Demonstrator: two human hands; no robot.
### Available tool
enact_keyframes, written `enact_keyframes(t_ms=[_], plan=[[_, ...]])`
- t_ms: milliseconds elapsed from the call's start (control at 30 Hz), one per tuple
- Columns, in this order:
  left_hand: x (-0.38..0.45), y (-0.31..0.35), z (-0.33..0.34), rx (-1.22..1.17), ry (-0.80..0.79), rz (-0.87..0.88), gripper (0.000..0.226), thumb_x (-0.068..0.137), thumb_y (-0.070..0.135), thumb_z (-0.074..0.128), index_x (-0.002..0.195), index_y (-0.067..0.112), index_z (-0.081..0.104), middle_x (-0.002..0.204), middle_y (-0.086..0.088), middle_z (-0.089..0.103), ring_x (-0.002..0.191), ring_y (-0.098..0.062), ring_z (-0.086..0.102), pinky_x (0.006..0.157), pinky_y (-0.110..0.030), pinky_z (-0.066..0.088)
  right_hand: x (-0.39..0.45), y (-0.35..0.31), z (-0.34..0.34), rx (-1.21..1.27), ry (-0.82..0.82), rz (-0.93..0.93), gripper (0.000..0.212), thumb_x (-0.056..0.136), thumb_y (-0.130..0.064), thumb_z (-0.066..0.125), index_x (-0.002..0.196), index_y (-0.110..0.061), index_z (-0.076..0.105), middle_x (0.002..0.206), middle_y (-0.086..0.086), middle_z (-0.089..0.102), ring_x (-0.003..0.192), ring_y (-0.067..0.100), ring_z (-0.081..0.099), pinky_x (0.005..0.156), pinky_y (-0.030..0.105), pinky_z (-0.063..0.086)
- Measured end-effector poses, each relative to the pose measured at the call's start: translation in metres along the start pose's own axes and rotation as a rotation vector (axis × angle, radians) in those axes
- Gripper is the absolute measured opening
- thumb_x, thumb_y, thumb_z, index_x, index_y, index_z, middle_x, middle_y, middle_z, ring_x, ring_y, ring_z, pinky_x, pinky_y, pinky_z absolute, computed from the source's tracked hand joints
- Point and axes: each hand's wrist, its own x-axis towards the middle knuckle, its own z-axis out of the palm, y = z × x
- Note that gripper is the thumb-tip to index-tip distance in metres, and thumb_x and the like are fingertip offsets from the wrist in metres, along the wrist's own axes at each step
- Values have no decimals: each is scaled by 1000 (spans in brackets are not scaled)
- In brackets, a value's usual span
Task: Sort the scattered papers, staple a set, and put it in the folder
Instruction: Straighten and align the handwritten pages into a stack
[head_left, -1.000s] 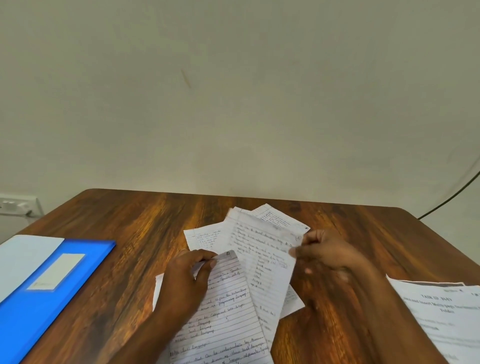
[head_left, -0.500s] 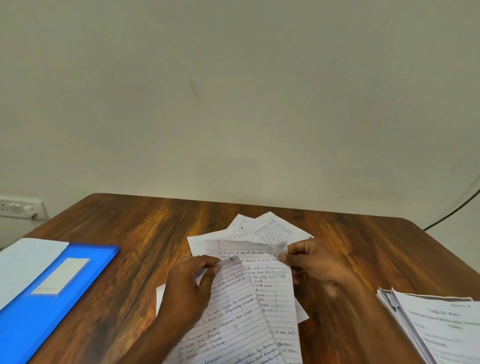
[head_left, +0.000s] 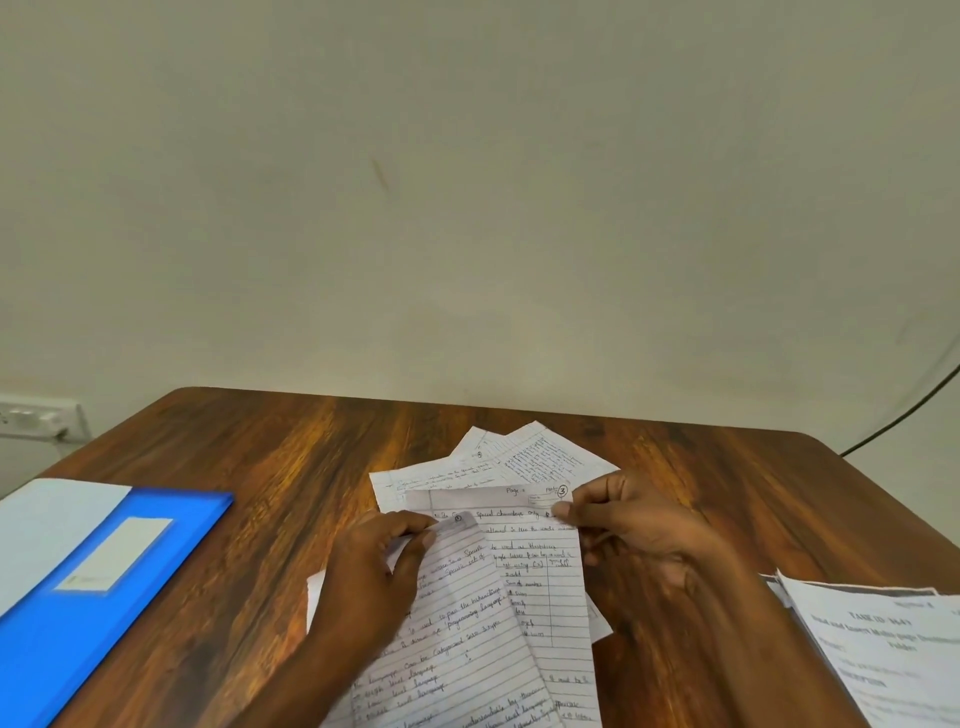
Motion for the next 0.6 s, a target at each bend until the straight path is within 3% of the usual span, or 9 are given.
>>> enact_keyframes(t_ms=[133, 267, 333, 433, 600], plan=[[0, -1, 0, -4, 2, 9, 13, 93, 22, 75, 101, 30, 81, 103, 19, 75, 102, -5, 68, 98, -42, 59, 3, 0, 2, 46, 45, -39, 28, 86, -18, 82, 97, 7, 75, 101, 18, 79, 86, 30, 72, 69, 35, 55], [-2, 2, 1, 12, 13, 18, 13, 93, 19, 76, 100, 28, 81, 100, 18, 75, 100, -7, 68, 95, -42, 59, 11, 1, 26, 22, 398, -193, 9, 81, -10, 86, 87, -9, 78, 88, 6, 81, 84, 21, 79, 76, 37, 63], [-3, 4, 0, 27, 16, 40, 14, 92, 18, 77, 100, 29, 81, 99, 19, 74, 99, -6, 68, 93, -40, 59, 16, 5, 40, -84, 495, -257, 10, 81, -14, 88, 85, -20, 80, 85, -5, 80, 82, 10, 77, 74, 30, 62], [-4, 6, -1, 28, 23, 87, 14, 91, 18, 78, 101, 28, 81, 99, 20, 74, 99, -6, 68, 90, -35, 59, 20, 8, 53, -261, 441, -326, 7, 83, -25, 86, 88, -28, 83, 84, -17, 78, 83, 0, 71, 67, 16, 54], [-4, 11, -2, 38, 39, 127, 16, 90, 15, 79, 100, 26, 81, 100, 20, 73, 100, -2, 67, 87, -20, 56, 19, 9, 68, -306, 311, -393, 8, 84, -25, 85, 92, -23, 85, 83, -17, 78, 82, 0, 72, 70, 10, 52]])
